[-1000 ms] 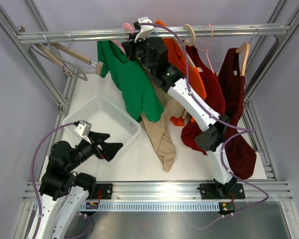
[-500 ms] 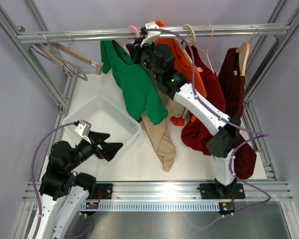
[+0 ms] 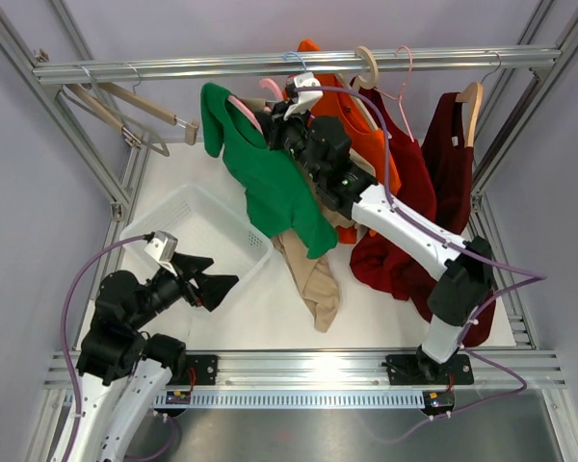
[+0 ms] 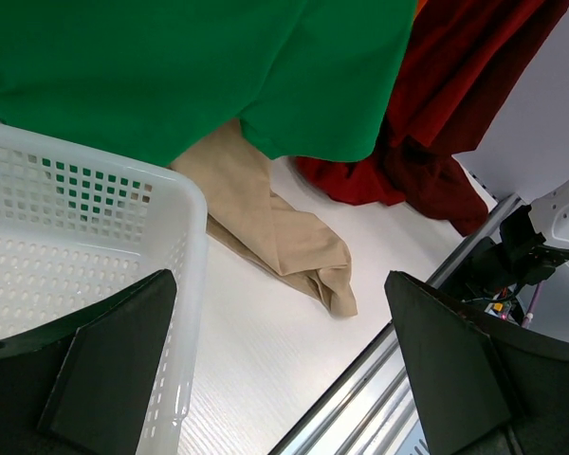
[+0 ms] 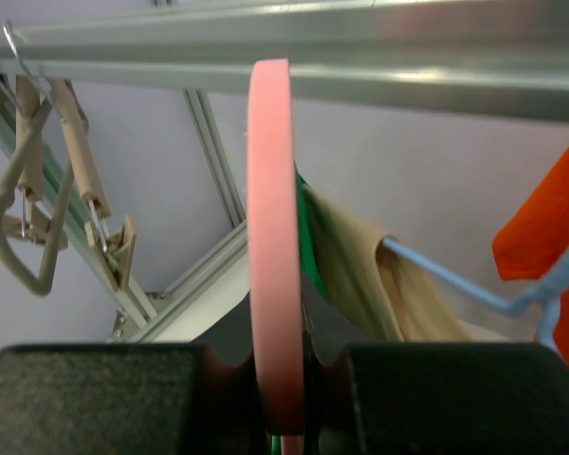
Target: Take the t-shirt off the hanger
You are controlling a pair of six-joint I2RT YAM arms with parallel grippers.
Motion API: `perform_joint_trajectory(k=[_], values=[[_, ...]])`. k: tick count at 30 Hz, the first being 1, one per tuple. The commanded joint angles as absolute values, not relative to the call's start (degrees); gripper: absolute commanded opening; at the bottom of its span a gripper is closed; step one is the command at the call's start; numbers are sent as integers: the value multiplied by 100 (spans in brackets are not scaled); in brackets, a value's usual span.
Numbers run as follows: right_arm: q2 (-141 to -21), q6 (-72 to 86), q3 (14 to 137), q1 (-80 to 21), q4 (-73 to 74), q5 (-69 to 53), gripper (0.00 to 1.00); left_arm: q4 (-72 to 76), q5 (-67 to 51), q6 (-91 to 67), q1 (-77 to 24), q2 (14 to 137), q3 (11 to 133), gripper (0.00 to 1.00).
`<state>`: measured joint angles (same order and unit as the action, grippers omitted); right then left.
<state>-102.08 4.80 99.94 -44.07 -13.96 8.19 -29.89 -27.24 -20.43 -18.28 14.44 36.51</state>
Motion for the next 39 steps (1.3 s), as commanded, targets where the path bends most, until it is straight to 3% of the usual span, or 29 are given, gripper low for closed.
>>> perform_joint_trajectory(k=[1,6,9,12,13,16,20,25,33,35,36,38,39], values=[[-9388,256,9564,-4710,-2179,1377,0,-2664,-3057,-2144,-1846,1678,3691,99],[-8404,298,8447,-5228,-2329,2371,0,-1663,-3691,-3169,-1863,2074,3595,99],[-8060,264,8122,-5527,-2268,3188,0,-1152,-3490,-3462,-2240,2337,3603,98],[-7989,106,8147,-5765,-2093,3856,0,-897,-2596,-3420,-3397,2732,3787,98],[-7981,114,8182,-5792,-2031,3919,0,-896,-1757,-3341,-3819,2881,3875,98],[-7954,44,8384,-5783,-1741,4130,0,-896,175,-2963,-6100,3584,4305,99],[-7858,35,8551,-5783,-1417,4175,0,-756,1475,-2681,-7169,4384,4789,99],[-7708,272,8561,-5792,-1020,4105,0,-598,2493,-2400,-7856,5220,5220,99],[-7436,632,8376,-5871,-879,3999,0,-220,2952,-2162,-8059,5958,5703,94],[-7383,685,8376,-5889,-844,3929,0,-185,3119,-2101,-8112,6116,5783,90],[-7374,720,8385,-5906,-844,3877,0,-185,3172,-2083,-8130,6169,5853,78],[-7330,764,8428,-5915,-818,3832,0,-193,3147,-2074,-8147,6240,5906,52],[-7321,765,8464,-5915,-809,3789,0,-185,3112,-2066,-8174,6240,5932,24]])
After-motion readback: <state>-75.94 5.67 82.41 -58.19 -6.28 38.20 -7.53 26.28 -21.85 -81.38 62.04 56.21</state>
